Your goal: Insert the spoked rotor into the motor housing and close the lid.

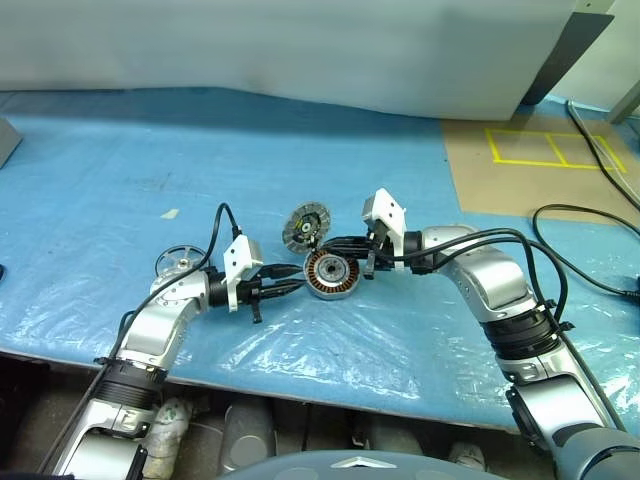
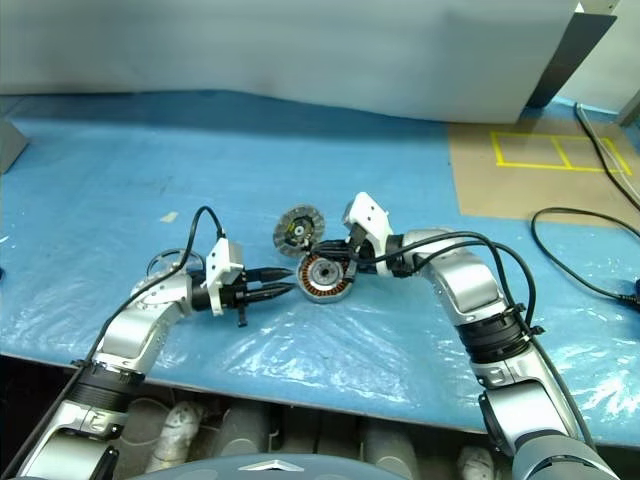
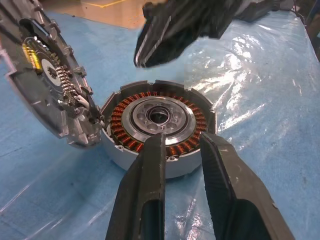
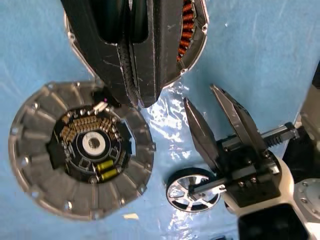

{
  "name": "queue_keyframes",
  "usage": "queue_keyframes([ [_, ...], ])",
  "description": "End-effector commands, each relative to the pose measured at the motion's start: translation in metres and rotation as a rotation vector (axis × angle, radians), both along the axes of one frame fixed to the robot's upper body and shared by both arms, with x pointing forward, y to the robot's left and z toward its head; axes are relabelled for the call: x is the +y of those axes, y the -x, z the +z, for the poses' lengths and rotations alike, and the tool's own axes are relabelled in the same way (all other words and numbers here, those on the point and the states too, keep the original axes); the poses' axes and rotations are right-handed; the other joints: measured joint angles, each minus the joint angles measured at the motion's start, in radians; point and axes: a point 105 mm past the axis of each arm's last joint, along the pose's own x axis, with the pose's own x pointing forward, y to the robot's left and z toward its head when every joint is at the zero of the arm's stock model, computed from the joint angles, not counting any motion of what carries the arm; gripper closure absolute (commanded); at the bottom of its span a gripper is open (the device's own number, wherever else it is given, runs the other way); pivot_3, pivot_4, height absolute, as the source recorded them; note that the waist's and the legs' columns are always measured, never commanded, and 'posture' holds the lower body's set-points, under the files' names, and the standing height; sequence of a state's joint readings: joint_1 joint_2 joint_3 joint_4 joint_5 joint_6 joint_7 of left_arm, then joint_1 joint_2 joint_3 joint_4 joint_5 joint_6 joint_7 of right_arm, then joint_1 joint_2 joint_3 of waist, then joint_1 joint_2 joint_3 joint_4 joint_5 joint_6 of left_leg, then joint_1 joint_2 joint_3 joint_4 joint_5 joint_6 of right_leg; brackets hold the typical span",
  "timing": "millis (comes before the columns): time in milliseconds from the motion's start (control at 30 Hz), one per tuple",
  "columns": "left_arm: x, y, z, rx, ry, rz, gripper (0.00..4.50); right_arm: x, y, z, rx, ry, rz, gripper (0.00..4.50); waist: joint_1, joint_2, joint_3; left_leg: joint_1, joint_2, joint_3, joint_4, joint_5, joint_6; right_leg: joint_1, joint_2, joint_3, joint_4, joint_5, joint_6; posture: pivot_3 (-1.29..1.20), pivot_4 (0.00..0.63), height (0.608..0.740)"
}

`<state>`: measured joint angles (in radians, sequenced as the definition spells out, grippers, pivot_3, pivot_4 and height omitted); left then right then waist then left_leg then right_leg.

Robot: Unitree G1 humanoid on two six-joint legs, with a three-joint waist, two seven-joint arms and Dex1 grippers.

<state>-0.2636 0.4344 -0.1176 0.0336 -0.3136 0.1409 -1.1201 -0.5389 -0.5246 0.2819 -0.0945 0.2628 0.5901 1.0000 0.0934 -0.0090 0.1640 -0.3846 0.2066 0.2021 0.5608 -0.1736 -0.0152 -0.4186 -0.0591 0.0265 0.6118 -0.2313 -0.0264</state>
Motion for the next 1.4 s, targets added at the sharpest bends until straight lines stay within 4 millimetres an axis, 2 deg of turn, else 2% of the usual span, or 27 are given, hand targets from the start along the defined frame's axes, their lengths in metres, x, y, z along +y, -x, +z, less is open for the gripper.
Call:
queue_keyframes([
  [33,-0.004,0.001,0.013,-0.038,0.011,-0.016,3.42,-0.011,0.009,-0.051,0.055,0.189,0.002,4.47,0.002,0.0,0.0,-0.001,0.0,0.0,0.0,0.0,0.0,0.0,0.0,-0.001,0.0,0.0,0.0,0.0,0.15,0.74],
  [133,-0.006,0.001,0.017,-0.042,0.014,-0.015,3.42,-0.025,0.007,-0.074,0.062,0.275,-0.032,4.47,-0.004,0.001,-0.001,0.001,0.0,0.0,0.0,0.0,0.0,0.0,-0.001,0.001,0.0,0.0,0.0,0.0,0.15,0.74],
  [200,-0.007,0.001,0.019,-0.044,0.015,-0.014,3.42,-0.027,0.007,-0.075,0.048,0.283,-0.031,4.47,-0.004,0.001,-0.001,0.003,0.0,0.0,0.0,0.0,0.0,0.003,-0.001,0.001,0.0,0.0,0.0,0.0,0.15,0.74],
  [333,-0.008,0.003,0.02,-0.041,0.014,-0.015,3.42,-0.016,0.008,-0.048,0.027,0.157,-0.021,4.47,0.001,0.001,-0.001,0.014,0.0,0.0,0.0,-0.002,0.004,0.015,-0.003,0.002,-0.003,-0.001,0.001,0.0,0.15,0.74],
  [433,-0.009,0.003,0.021,-0.037,0.011,-0.019,3.42,-0.01,0.004,-0.024,0.056,0.011,-0.039,4.47,-0.001,0.0,0.0,0.014,-0.001,0.0,0.0,-0.003,0.004,0.015,-0.005,0.002,-0.003,-0.001,0.001,0.0,0.15,0.74],
  [500,-0.011,0.004,0.022,-0.035,0.013,-0.026,3.42,-0.004,-0.001,0.001,0.061,-0.11,-0.051,4.47,-0.002,0.0,0.0,0.012,-0.001,0.0,0.0,-0.002,0.004,0.013,-0.004,0.002,-0.003,-0.001,0.0,0.0,0.15,0.74],
  [533,-0.011,0.004,0.023,-0.035,0.013,-0.029,3.42,-0.003,-0.002,0.006,0.059,-0.124,-0.052,4.47,-0.002,0.0,0.0,0.01,0.0,0.0,-0.001,-0.002,0.003,0.011,-0.003,0.002,-0.003,-0.001,0.0,0.0,0.15,0.74],
  [667,-0.012,0.004,0.026,-0.034,0.013,-0.031,3.42,-0.002,-0.003,0.001,0.053,-0.088,-0.06,4.47,-0.003,0.0,0.0,0.001,0.0,0.0,0.0,0.0,0.0,0.001,0.001,0.001,-0.002,0.0,0.0,0.0,0.15,0.74],
  [833,-0.004,0.005,0.026,-0.027,-0.02,-0.019,3.42,0.002,0.002,-0.005,0.008,0.003,-0.006,4.47,-0.003,0.0,0.0,-0.002,0.0,0.0,0.0,0.0,0.0,-0.002,0.001,0.0,0.0,0.001,0.002,0.0,0.15,0.74],
  [1133,0.046,0.022,0.025,0.035,-0.163,0.007,3.42,0.008,-0.003,0.004,-0.006,-0.042,-0.005,4.47,-0.022,0.001,0.0,-0.001,0.0,0.0,0.001,0.0,0.0,-0.002,0.0,0.002,0.001,0.0,-0.001,0.0,0.15,0.74],
  [1200,0.066,0.02,0.029,0.029,-0.194,0.063,3.42,0.006,-0.004,0.009,-0.007,-0.062,-0.016,4.47,-0.023,0.0,0.0,-0.001,0.0,0.0,0.001,0.0,0.0,-0.002,0.0,0.001,0.001,0.0,-0.001,0.0,0.15,0.74],
  [1333,0.132,0.011,0.041,-0.001,-0.339,0.228,3.42,-0.002,-0.005,0.007,-0.003,-0.063,-0.049,4.47,-0.023,0.0,0.0,-0.001,0.0,0.0,0.001,0.0,0.0,-0.002,0.001,0.001,0.001,-0.001,-0.001,0.0,0.15,0.74],
  [1400,0.169,-0.007,0.054,-0.058,-0.412,0.35,3.42,-0.005,-0.004,0.002,0.005,-0.054,-0.056,4.47,-0.022,0.0,0.0,-0.001,0.0,0.0,0.001,0.0,0.0,-0.002,0.001,0.001,0.001,-0.001,-0.001,0.0,0.15,0.74],
])
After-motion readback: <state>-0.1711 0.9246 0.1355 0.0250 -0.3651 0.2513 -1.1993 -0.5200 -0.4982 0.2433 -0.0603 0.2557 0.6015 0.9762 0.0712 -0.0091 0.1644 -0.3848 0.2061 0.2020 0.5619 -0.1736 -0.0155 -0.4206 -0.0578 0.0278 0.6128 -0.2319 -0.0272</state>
